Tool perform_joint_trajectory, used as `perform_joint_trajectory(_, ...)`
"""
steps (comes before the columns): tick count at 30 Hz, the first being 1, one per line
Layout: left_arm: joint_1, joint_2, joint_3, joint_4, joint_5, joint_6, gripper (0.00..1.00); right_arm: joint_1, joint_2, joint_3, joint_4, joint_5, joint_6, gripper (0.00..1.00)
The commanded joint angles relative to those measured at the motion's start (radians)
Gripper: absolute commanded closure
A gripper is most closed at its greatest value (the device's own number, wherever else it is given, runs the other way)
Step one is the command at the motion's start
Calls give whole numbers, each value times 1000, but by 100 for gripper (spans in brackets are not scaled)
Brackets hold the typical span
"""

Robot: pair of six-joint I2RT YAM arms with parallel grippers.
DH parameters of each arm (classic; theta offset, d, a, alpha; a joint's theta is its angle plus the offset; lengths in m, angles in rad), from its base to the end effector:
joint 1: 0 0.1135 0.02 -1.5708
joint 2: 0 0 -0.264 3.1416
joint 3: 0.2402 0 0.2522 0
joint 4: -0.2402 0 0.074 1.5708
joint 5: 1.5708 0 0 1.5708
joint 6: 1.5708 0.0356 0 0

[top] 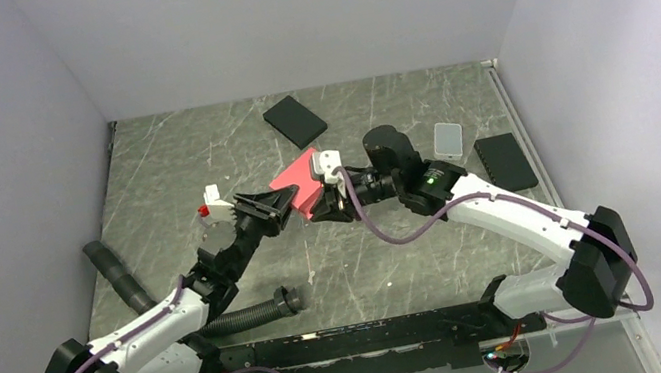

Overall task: Fold the paper box
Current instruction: Close the paper box.

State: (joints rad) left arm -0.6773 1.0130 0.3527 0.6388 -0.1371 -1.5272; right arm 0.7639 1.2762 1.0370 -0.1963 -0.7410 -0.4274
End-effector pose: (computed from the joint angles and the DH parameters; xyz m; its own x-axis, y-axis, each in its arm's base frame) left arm 0.1743 -0.1339 0.2323 -0.5146 -0.8562 -0.0465 0.0057 0.0508 -0.9987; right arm 0.1902 0.2155 0.3241 0.1175 -0.3109 -0.9431 -0.9929 -0.0214 -0.1167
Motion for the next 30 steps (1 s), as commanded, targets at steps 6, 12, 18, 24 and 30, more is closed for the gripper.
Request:
perform_joint_trajectory(6,0,-4,49,61,-91,36,100,6,21,9,187,198,284,76)
perform_joint_trajectory(12,-2,11,69,63,-107,43,100,11,52,4,218,191,338,76)
perform_joint_trajectory(18,-3,25,76,64,-114,35,100,25,68,4,225,250,342,75)
perform_joint_trajectory(24,-7,46,87,69,-110,29,100,38,79,12,222,293,337,73)
perform_joint_trajectory(30,-9,50,86,72,-109,27,100,43,87,16,215,304,335,73)
